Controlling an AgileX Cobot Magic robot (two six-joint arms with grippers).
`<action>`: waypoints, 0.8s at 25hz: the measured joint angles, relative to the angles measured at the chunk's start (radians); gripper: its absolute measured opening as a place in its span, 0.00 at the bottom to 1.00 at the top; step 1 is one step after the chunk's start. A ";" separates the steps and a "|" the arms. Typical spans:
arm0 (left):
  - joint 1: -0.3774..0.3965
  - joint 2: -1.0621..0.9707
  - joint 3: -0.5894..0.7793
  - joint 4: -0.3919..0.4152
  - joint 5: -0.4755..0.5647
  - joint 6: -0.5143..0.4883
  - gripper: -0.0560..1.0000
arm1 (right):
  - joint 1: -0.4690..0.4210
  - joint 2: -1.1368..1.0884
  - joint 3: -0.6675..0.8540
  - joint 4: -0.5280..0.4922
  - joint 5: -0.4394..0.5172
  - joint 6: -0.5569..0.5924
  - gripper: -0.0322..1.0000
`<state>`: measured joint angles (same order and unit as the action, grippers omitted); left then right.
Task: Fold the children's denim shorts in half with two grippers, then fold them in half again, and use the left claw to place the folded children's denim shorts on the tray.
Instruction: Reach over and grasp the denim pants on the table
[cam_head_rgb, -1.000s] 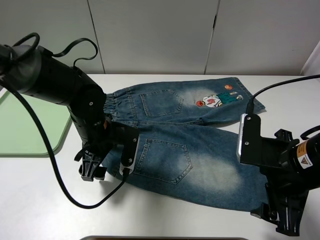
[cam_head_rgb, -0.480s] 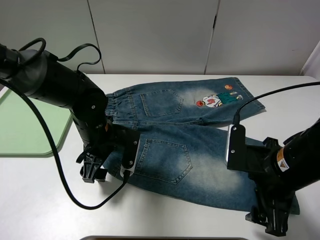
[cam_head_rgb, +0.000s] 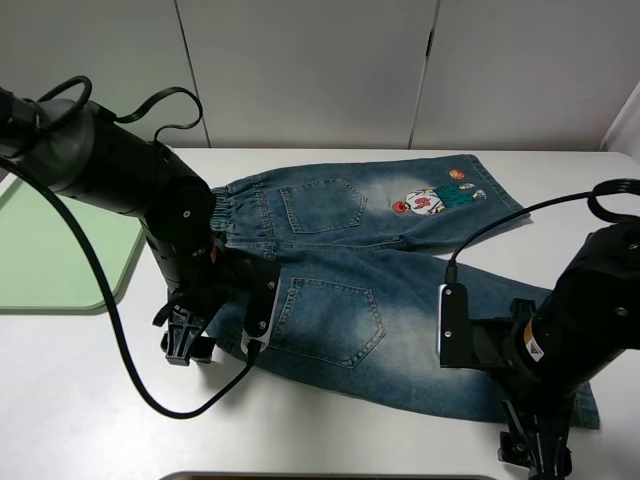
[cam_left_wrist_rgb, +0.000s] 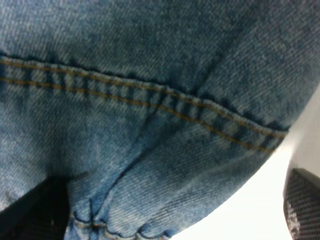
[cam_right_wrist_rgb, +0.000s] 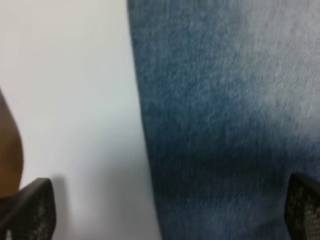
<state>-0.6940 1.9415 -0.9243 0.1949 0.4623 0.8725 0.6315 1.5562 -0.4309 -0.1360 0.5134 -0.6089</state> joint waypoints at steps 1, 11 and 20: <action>0.000 0.000 0.000 0.000 0.000 0.000 0.86 | 0.000 0.008 0.000 -0.001 -0.012 0.000 0.70; 0.000 0.000 0.000 -0.032 -0.004 0.000 0.86 | -0.032 0.054 0.024 -0.033 -0.058 0.000 0.70; 0.013 0.000 0.000 -0.034 -0.005 0.030 0.86 | -0.118 0.054 0.025 -0.047 -0.069 0.000 0.70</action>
<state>-0.6813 1.9415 -0.9243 0.1610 0.4572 0.9030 0.5132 1.6103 -0.4055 -0.1834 0.4448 -0.6089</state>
